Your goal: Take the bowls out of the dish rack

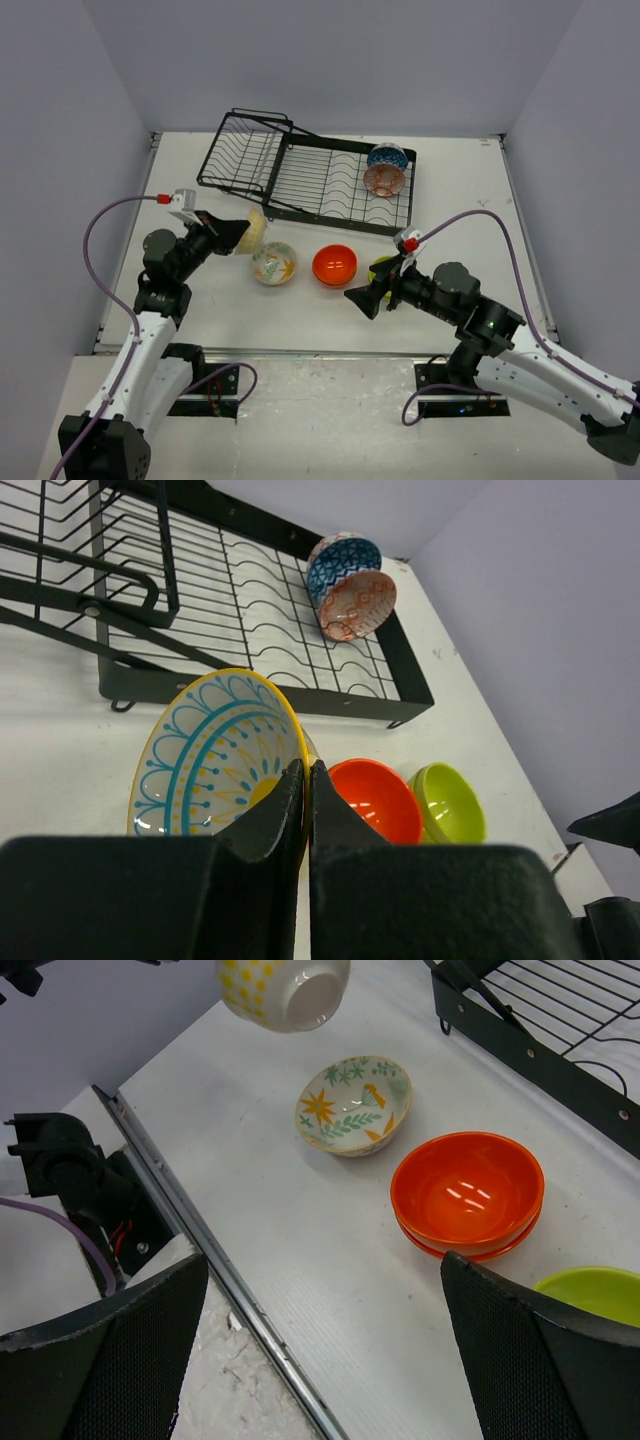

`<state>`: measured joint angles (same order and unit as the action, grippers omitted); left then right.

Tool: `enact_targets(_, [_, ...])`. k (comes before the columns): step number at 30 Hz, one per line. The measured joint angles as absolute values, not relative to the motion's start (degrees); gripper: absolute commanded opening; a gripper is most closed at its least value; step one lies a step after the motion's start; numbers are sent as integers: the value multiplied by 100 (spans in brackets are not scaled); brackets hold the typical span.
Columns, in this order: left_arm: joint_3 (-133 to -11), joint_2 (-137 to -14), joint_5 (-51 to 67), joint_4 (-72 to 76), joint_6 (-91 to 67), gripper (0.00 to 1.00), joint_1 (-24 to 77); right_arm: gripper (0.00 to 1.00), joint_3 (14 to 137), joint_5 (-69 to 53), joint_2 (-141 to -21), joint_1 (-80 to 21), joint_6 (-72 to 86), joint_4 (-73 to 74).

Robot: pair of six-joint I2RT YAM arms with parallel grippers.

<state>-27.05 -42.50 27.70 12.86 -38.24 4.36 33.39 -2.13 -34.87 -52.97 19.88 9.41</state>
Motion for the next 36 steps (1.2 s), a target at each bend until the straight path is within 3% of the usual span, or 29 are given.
enact_targets(19, [-3334,-4733,556,-60,-2718,0,2204,99,3328,58,-3371,-5297,1986,987])
enact_targets(36, [-4303,-6123,-1938,-1076,-2139,0,4303,99,3328,104,-3328,-5297,1986,993])
